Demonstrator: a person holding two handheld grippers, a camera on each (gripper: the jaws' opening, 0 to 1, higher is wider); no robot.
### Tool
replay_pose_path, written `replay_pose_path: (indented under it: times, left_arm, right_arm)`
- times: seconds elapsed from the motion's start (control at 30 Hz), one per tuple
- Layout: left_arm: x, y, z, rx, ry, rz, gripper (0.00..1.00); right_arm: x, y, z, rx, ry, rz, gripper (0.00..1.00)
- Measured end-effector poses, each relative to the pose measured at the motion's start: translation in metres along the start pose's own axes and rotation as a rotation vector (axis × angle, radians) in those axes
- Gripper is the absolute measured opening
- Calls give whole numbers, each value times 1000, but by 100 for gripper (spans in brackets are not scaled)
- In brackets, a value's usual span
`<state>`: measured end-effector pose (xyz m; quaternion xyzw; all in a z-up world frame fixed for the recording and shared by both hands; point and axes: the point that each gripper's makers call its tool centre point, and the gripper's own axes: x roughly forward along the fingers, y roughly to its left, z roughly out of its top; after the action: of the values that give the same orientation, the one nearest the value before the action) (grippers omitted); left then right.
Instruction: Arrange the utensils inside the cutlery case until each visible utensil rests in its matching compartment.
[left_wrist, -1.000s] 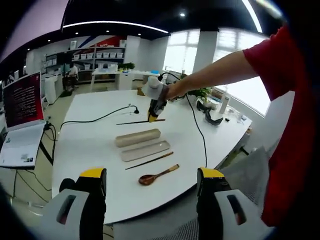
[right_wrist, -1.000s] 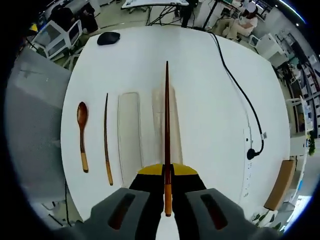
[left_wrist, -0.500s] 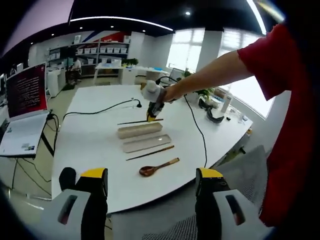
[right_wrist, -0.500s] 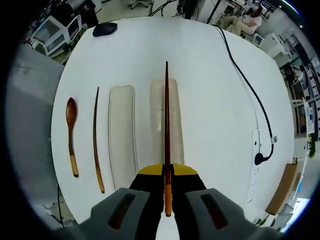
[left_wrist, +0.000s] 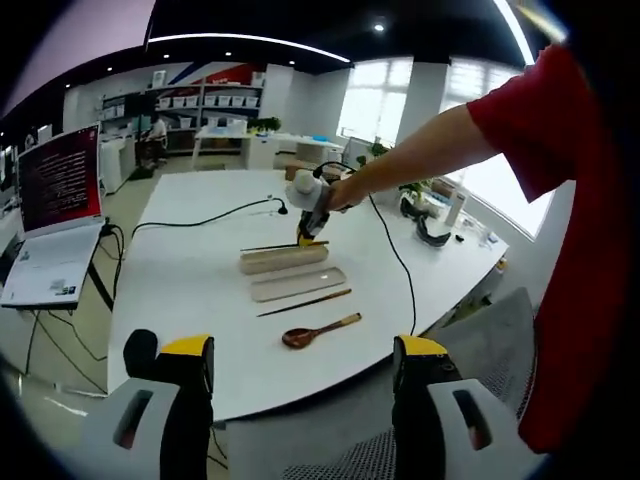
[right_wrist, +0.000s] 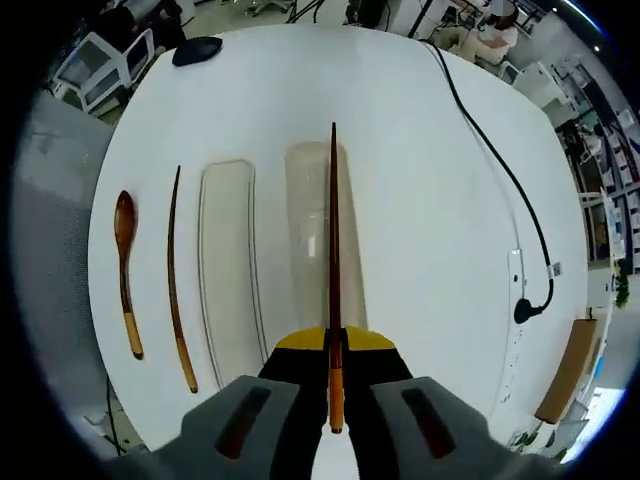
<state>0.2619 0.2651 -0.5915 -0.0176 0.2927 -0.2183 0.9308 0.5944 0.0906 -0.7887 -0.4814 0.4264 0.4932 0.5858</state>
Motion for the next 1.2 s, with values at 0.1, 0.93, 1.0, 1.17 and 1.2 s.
replay_pose_path:
  times: [0.1, 0.93, 1.0, 1.17, 1.2]
  left_arm:
    - [1, 2, 5, -6, -15, -2, 75]
    - [1, 11, -7, -25, 17, 25, 75]
    - [1, 11, -6, -28, 11, 26, 75]
    - [3, 13, -6, -32, 16, 33, 75]
    - [3, 13, -6, -34, 17, 32, 75]
  right_arm:
    - [6, 4, -1, 32, -16, 4, 1]
    - [28, 0, -1, 8, 1, 29, 1]
    - [29, -1, -1, 0, 9, 34, 1]
    - [37, -4, -7, -2, 30, 54, 1]
    - [35, 3, -7, 0, 38, 75, 1]
